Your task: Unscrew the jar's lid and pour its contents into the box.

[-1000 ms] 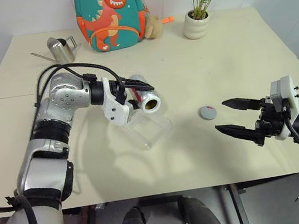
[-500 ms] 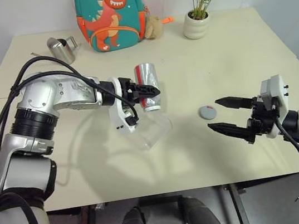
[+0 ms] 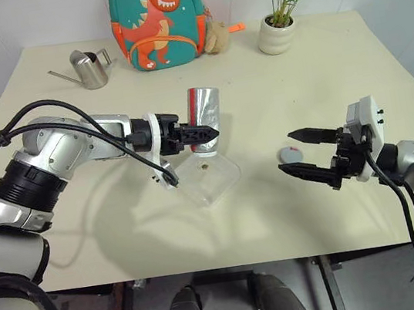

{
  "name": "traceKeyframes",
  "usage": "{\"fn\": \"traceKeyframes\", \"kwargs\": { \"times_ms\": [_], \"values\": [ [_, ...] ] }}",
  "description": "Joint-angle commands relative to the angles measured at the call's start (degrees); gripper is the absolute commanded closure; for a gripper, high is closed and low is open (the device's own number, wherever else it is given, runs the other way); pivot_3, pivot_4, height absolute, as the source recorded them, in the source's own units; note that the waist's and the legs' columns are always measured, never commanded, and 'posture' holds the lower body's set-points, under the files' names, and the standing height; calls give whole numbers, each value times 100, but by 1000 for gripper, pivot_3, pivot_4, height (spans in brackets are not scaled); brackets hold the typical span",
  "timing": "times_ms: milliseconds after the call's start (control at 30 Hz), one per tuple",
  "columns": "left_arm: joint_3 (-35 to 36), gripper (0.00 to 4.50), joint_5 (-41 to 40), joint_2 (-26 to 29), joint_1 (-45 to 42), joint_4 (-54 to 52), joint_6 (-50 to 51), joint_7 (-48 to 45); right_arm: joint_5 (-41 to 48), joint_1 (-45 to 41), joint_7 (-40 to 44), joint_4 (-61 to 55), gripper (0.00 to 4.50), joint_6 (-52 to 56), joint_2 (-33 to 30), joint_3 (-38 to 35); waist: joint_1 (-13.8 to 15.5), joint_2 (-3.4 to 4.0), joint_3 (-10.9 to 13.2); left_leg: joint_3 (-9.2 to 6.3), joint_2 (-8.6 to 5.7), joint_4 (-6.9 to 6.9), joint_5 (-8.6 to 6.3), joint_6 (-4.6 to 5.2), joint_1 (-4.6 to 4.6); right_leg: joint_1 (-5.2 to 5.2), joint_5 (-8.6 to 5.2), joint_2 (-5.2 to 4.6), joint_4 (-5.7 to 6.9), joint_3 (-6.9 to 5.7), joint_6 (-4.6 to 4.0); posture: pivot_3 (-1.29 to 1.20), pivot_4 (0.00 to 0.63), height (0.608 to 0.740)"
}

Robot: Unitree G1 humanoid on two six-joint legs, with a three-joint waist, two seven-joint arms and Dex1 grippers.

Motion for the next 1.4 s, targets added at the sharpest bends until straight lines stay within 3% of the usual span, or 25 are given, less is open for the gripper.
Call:
{"fn": "traceKeyframes", "kwargs": {
  "times_ms": [33,167,267,333,500,633,867,1300,1400],
  "values": [
    [261,2541,-779,-43,-51,402,-76,-213,14,-105,43,-50,46,-118,41,-25,0,0,0,0,0,1,0,0,1,0,0,0,1,0,0,0,150,740],
    [923,2541,-3146,-433,80,1755,-325,-1594,1,-135,74,-33,46,-133,48,-45,0,0,0,1,-1,4,4,7,7,0,0,0,14,-1,-2,0,150,740],
    [1377,2541,-4985,-724,451,1989,-78,-2909,7,-149,151,-11,46,-146,12,-72,-21,2,-1,3,0,3,5,7,8,0,-1,-1,14,-1,-3,0,150,740],
    [1628,2541,-5637,-840,695,1903,168,-3451,40,-181,248,13,46,-153,-22,-102,-28,2,-1,4,2,2,5,7,6,0,-1,-1,21,-2,-3,0,150,740],
    [3002,2541,-8779,-1673,1636,1690,2439,-5250,21,-461,536,295,46,-199,-114,-147,-45,3,-2,4,2,5,4,7,4,-2,-1,-3,38,-2,-3,0,150,740],
    [3820,2541,-10289,-2074,2144,1329,4086,-6121,-54,-626,664,459,46,-219,-152,-74,-42,3,-2,2,5,9,4,8,13,-2,-3,0,34,-4,-8,0,150,740],
    [4449,2541,-11277,-2378,2608,871,5205,-6651,-87,-795,865,535,46,-148,-217,26,-21,3,-2,1,2,18,4,7,12,-2,-4,-3,34,-4,-9,0,150,740],
    [4456,2541,-11158,-2434,3501,375,5219,-7036,-105,-936,1117,654,46,-43,-371,136,-32,3,-2,0,2,20,4,7,12,-1,-4,-3,31,-3,-9,0,150,740],
    [4523,1611,-11177,-2468,3643,231,5234,-6966,-150,-979,1196,722,0,-42,-382,159,-29,3,-2,0,2,20,4,7,12,-1,-4,-4,31,-2,-9,0,150,740]
  ]
}}
